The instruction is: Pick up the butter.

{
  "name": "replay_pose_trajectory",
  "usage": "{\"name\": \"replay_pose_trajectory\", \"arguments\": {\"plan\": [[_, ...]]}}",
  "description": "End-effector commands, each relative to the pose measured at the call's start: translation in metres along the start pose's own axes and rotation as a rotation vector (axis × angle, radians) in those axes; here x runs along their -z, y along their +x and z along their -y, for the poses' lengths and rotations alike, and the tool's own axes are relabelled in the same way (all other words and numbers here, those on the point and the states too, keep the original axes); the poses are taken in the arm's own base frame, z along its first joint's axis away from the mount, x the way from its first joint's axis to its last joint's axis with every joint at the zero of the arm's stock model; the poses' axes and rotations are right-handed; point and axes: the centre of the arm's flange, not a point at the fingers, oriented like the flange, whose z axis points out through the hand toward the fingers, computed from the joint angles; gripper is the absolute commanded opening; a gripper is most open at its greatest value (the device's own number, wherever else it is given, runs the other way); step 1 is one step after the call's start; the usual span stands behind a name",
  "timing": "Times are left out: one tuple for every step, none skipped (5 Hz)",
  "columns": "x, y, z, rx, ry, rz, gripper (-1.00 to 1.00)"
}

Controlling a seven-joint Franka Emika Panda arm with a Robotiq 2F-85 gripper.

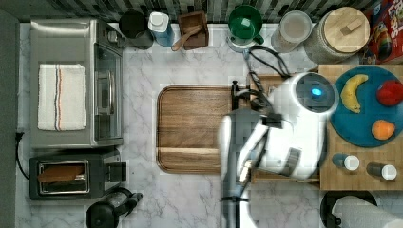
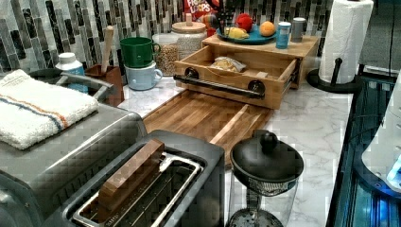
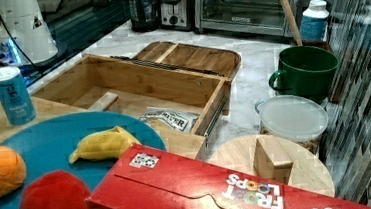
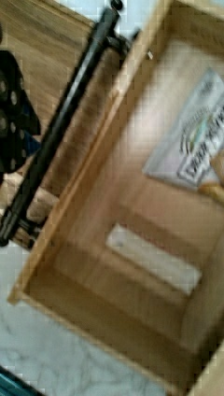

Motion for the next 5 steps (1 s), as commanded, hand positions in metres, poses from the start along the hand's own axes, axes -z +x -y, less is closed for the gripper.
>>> {"name": "replay_pose_trajectory", "arguments": {"plan": [[0.049, 0.035, -0.055, -0.244, 0.028, -0.091, -0.85], [0.028, 0.038, -0.059, -0.299, 0.015, -0.113, 1.00], [0.008, 0.040, -0.064, -0.337, 0.020, -0.115, 1.00], [-0.011, 0.046, -0.068, -0.379, 0.007, -0.077, 1.00], [-0.032, 0.049, -0.075, -0.426, 0.000, -0.054, 1.00]]}}
